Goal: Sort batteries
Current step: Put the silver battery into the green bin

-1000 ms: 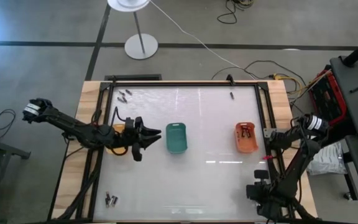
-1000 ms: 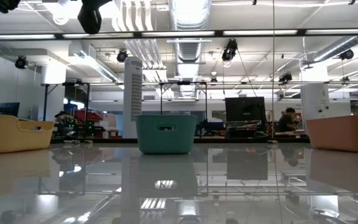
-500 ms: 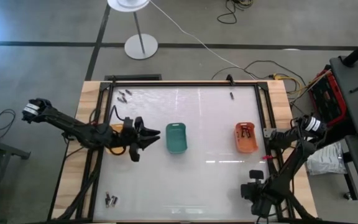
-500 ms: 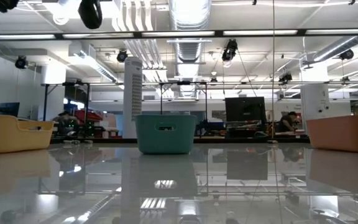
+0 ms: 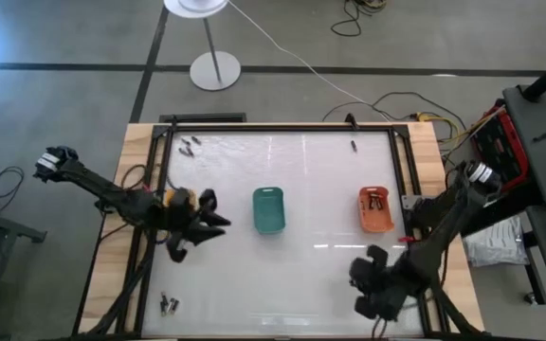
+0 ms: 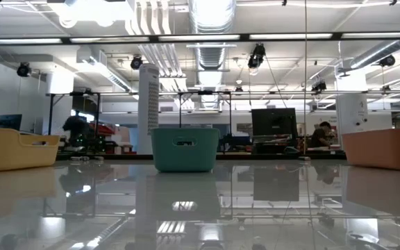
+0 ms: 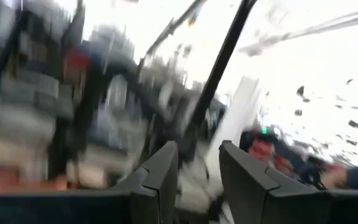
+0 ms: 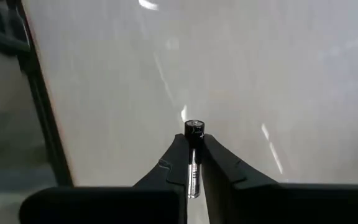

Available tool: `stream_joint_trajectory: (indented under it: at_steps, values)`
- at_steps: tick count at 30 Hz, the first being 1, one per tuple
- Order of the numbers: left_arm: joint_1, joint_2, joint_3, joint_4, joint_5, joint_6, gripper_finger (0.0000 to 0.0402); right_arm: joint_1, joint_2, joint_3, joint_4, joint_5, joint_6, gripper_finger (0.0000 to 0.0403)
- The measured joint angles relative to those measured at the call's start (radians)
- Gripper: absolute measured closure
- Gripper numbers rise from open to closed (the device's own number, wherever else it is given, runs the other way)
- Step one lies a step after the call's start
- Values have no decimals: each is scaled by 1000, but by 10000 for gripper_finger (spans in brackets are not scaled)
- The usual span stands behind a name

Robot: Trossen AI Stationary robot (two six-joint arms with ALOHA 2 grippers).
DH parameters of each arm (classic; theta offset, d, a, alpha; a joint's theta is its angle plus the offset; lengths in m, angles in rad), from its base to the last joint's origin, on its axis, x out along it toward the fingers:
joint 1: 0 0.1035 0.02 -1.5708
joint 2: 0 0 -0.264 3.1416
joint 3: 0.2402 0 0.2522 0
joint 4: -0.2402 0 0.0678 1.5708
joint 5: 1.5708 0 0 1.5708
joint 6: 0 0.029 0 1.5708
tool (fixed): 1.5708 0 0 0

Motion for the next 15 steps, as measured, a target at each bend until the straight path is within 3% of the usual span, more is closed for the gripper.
stream_joint_trajectory:
  at_steps: [4,10,15]
  values:
    - [4,-23,1,106,-14,130,301,-171,-73,4,205,52,-164,388]
    - [8,-106,-68,110,24,4,301,-442,-73,11,595,10,-431,389]
    - [30,-174,-191,76,-132,-94,301,-619,-15,73,807,-82,-545,389]
